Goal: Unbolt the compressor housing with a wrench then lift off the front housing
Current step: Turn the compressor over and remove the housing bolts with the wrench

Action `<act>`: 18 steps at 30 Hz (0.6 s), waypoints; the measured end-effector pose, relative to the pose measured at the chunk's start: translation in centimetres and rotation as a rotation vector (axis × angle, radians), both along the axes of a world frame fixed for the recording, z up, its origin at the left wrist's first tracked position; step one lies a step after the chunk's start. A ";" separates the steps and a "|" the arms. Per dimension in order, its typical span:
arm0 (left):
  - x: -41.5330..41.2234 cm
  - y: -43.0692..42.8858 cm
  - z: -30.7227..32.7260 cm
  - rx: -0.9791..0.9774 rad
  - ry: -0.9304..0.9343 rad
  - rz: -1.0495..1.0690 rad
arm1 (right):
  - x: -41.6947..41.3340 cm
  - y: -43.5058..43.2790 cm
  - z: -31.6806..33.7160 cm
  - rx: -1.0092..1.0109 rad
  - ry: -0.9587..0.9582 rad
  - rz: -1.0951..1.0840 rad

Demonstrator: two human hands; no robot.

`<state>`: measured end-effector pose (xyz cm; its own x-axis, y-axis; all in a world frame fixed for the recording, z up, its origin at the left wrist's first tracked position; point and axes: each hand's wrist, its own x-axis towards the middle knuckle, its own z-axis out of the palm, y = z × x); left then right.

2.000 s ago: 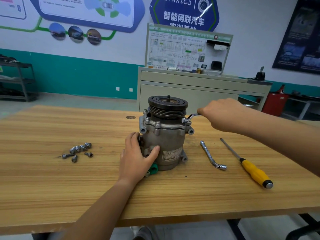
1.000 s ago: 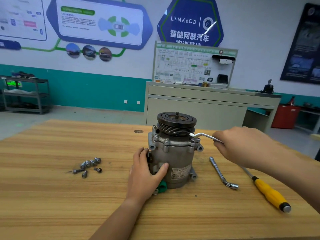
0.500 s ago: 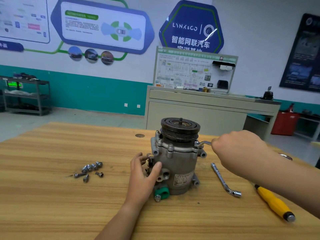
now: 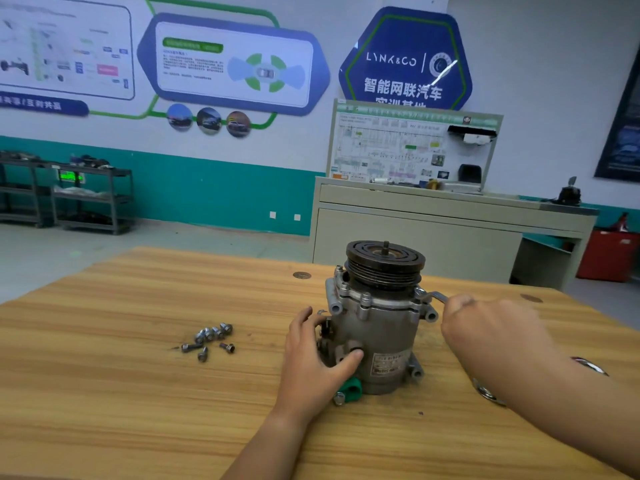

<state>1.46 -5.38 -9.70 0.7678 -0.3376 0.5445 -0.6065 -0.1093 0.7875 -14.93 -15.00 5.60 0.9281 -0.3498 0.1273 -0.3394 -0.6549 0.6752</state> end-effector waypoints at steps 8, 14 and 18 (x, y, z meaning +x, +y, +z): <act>0.0 0.3 -0.3 0.012 -0.048 0.060 | 0.6 1.5 -0.8 -0.011 0.016 -0.052; -0.1 0.3 -0.2 0.011 -0.047 0.053 | 0.6 0.9 -0.9 -0.076 0.052 -0.020; -0.1 0.3 -0.1 0.017 -0.026 0.051 | 0.2 -2.2 -0.4 -0.082 0.021 0.067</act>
<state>1.34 -5.06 -9.85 0.7701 -0.3074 0.5590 -0.6199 -0.1536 0.7695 -14.71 -17.18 5.20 0.9519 -0.2761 0.1328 -0.2817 -0.6182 0.7339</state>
